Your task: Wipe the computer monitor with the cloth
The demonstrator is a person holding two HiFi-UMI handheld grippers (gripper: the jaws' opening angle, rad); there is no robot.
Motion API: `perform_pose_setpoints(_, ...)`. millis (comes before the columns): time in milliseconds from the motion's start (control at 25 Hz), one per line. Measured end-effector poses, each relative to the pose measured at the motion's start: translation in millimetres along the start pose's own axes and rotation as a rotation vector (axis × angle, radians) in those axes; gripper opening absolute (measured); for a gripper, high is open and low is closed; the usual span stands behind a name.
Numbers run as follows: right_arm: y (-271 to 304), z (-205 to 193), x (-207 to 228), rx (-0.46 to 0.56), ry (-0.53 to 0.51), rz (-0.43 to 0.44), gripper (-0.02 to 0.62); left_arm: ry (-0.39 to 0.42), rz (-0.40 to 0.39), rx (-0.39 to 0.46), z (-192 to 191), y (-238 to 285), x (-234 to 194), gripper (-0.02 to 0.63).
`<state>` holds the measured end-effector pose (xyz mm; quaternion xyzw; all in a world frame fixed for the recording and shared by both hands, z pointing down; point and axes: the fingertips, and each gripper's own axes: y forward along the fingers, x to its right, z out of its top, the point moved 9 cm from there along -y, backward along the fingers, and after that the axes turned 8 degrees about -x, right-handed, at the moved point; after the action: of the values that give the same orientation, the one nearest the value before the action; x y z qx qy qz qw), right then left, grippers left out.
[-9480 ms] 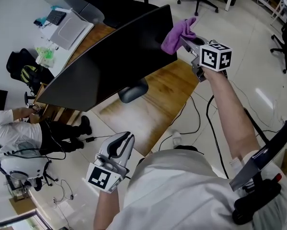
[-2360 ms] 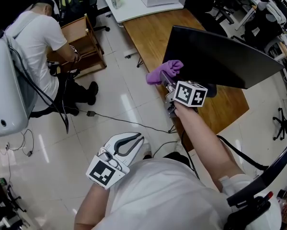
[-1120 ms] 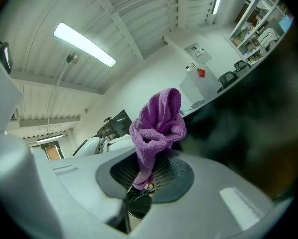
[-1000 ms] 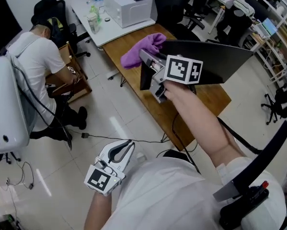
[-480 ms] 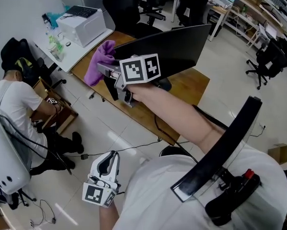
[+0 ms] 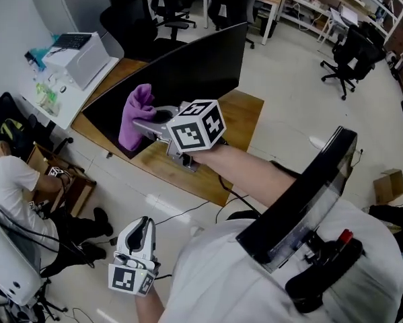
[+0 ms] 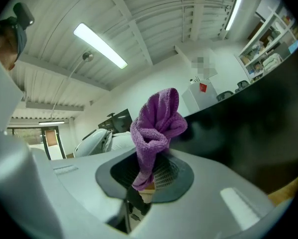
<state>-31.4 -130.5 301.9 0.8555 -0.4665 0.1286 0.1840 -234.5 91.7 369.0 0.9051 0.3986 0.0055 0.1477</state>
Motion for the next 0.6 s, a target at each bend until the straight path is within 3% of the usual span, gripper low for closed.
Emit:
perform_pose_setpoints(360,-160.5,-67.3,39.3,-0.103,-0.179,-0.211,0.048,0.031,-0.054,-0.010,28.8,68.1,52.1,0.057)
perform_pose_setpoints(600,-259.8,-99.0,70.7,-0.140,-0.217,-0.348,0.048,0.047,-0.075,-0.025,40.0,112.0,99.2,0.057)
